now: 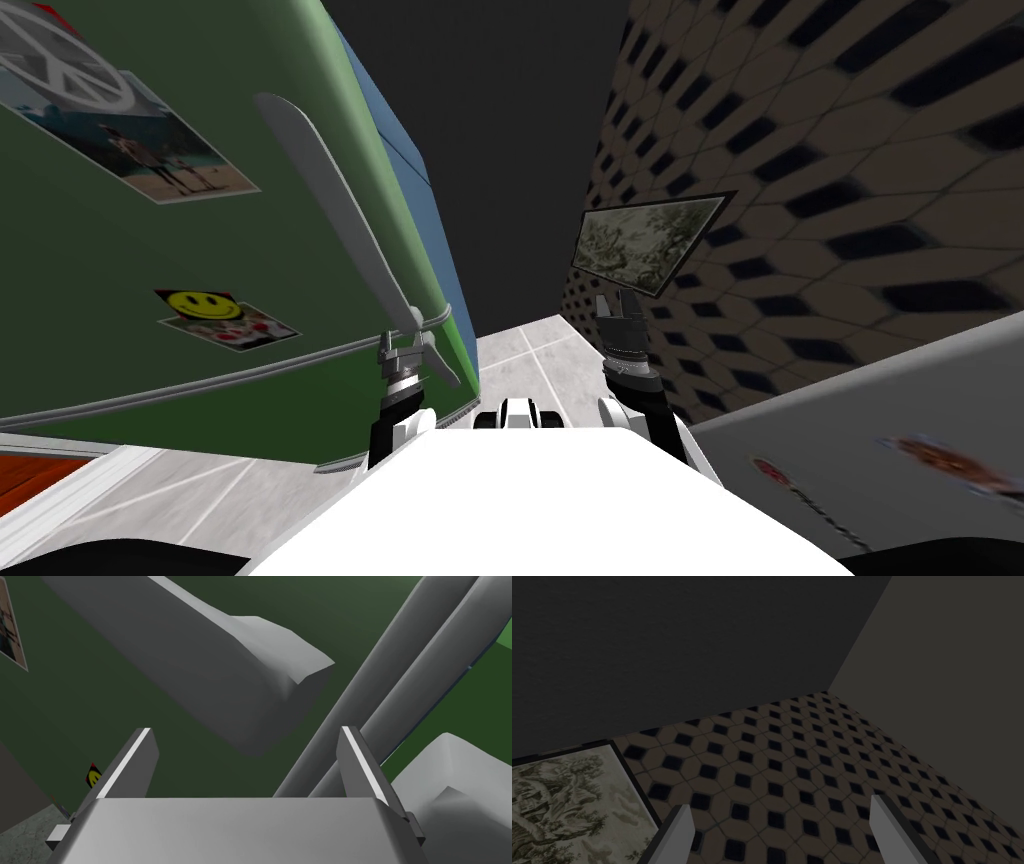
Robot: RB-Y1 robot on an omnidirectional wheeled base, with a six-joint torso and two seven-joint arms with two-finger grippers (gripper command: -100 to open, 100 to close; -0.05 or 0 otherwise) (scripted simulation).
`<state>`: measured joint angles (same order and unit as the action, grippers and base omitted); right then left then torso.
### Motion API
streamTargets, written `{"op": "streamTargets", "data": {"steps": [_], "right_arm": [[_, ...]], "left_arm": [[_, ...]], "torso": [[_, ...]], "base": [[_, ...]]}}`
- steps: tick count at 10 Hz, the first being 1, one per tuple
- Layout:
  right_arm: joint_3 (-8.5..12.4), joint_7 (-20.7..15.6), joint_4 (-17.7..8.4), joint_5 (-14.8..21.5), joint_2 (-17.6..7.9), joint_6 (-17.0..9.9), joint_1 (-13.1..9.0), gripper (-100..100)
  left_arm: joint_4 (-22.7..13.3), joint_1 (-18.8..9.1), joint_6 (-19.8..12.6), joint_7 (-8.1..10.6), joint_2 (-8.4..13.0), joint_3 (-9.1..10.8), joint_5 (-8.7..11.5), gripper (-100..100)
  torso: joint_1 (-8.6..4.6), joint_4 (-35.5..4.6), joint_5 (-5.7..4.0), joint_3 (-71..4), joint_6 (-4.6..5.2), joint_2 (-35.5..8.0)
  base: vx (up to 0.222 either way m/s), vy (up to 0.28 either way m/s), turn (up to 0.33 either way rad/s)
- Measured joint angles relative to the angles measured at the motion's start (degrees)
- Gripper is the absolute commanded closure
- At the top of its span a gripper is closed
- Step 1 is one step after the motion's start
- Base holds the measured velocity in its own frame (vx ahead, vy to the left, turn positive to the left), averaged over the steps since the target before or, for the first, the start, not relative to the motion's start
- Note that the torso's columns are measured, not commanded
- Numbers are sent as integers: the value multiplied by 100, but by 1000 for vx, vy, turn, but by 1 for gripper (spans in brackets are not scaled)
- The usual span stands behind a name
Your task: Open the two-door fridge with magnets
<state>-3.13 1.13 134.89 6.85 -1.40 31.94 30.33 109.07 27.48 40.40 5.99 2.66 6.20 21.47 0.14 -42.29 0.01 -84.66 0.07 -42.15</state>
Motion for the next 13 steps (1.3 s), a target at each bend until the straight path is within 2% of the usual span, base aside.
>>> {"op": "streamTargets", "data": {"steps": [3, 4, 8, 11, 13], "right_arm": [[0, 0, 0, 0, 0, 0, -1, 0], [0, 0, 0, 0, 0, 0, 0, 0], [0, 0, 0, 0, 0, 0, 0, 0], [-1, 0, 1, 0, 1, 1, 2, 0], [-1, 0, 0, 0, 1, 0, 0, 0]], "left_arm": [[-375, -109, 277, 41, -15, -47, -76, 100], [-391, -109, 294, 47, -16, -50, -78, -100], [-330, -74, 287, 19, 424, -18, -55, -100], [-140, 13, 248, -131, 561, 129, 42, -100], [-66, 54, 230, -190, 280, 200, 88, -100]], "torso": [[-7, -2, -1, 7, -9, -12], [-13, -2, -4, 5, -10, -9], [-18, 2, -1, 7, -6, -10], [-32, 4, -6, 1, -7, -2], [-1, -4, 3, 19, -6, -31]], "base": [[-48, 0, -11], [0, -8, 11], [32, -31, 53], [100, -130, 92], [28, -64, 23]]}}
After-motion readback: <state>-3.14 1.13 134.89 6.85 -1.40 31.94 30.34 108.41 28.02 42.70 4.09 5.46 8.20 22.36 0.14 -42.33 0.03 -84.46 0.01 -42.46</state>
